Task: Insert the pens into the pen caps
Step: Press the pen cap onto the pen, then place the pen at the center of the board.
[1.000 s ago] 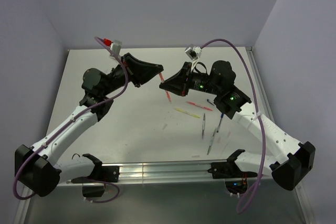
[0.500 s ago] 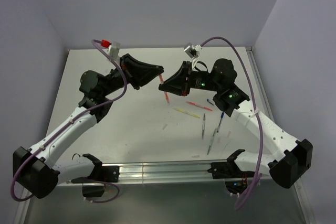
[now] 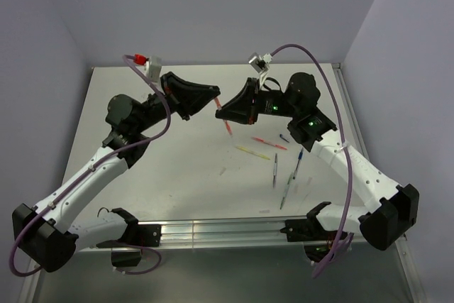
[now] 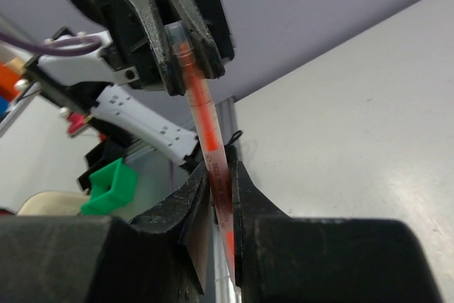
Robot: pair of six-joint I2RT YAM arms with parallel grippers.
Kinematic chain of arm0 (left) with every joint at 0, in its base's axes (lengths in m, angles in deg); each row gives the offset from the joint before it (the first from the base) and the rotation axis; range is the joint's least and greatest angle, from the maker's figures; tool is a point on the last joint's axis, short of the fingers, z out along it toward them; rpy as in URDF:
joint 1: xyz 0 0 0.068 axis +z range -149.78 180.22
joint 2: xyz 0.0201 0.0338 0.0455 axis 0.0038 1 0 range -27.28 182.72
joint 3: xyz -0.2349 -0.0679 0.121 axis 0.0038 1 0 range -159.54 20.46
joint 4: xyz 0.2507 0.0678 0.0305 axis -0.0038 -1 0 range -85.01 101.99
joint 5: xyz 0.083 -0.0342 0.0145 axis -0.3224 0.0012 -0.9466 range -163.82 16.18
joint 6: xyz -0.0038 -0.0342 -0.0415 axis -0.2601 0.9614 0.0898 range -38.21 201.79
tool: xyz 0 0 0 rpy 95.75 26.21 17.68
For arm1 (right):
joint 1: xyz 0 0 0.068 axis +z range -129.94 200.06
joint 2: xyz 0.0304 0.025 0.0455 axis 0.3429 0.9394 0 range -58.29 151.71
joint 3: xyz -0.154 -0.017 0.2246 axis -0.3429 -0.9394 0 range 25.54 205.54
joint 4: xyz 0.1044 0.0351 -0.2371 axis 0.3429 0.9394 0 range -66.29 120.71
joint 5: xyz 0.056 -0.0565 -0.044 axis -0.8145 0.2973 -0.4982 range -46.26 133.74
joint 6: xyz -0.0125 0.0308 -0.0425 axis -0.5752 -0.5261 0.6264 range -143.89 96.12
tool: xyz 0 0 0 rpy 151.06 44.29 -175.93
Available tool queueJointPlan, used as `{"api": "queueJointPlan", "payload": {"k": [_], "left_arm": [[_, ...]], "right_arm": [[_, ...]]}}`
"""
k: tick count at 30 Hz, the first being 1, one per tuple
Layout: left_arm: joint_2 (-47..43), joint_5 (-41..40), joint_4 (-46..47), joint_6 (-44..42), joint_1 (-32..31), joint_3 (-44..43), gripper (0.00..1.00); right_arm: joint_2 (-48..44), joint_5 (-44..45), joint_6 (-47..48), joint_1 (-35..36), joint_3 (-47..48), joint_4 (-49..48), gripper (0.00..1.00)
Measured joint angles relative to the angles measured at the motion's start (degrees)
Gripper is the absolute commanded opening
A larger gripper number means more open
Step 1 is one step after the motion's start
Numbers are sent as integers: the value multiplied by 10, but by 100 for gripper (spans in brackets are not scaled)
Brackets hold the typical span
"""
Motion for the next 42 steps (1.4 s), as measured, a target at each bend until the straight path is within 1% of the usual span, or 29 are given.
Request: {"api": "queueJointPlan", "payload": {"k": [3,11,18,21,27,30,33,34,35,37,38,40,41,42], "left_arm": [[0,-41,-38,-18,-4,-14,0],[4,-149,-111,-28,-26,-30,0],[34,-230,-156,-15,-44,-47,0],[51,-256,-187,-9,-48,-63,0],[78,-282,-242,0,-52,-98,0],[95,-286,-266,6,-52,-118,0],[100,-289,-272,8,-53,-120,0],[101,-291,-276,8,-53,-121,0],[102,-293,-280,8,-53,-123,0],[104,-295,-293,8,-53,-130,0],[106,-296,-299,7,-52,-135,0],[110,-287,-320,6,-51,-148,0],[112,-279,-329,5,-51,-152,0],[116,-271,-339,4,-48,-155,0]], "right_arm": [[-1,59,36,9,26,63,0],[-7,309,130,91,85,223,0],[17,510,179,150,130,317,0],[32,575,191,167,142,338,0],[50,653,202,183,149,354,0],[54,670,203,184,149,355,0],[59,675,206,184,149,360,1],[61,674,207,184,150,361,4],[62,674,209,184,151,363,13],[66,671,212,184,159,373,21],[68,670,213,184,164,378,28],[69,673,213,181,170,372,34],[69,673,214,177,175,367,39],[68,674,216,173,178,358,41]]}}
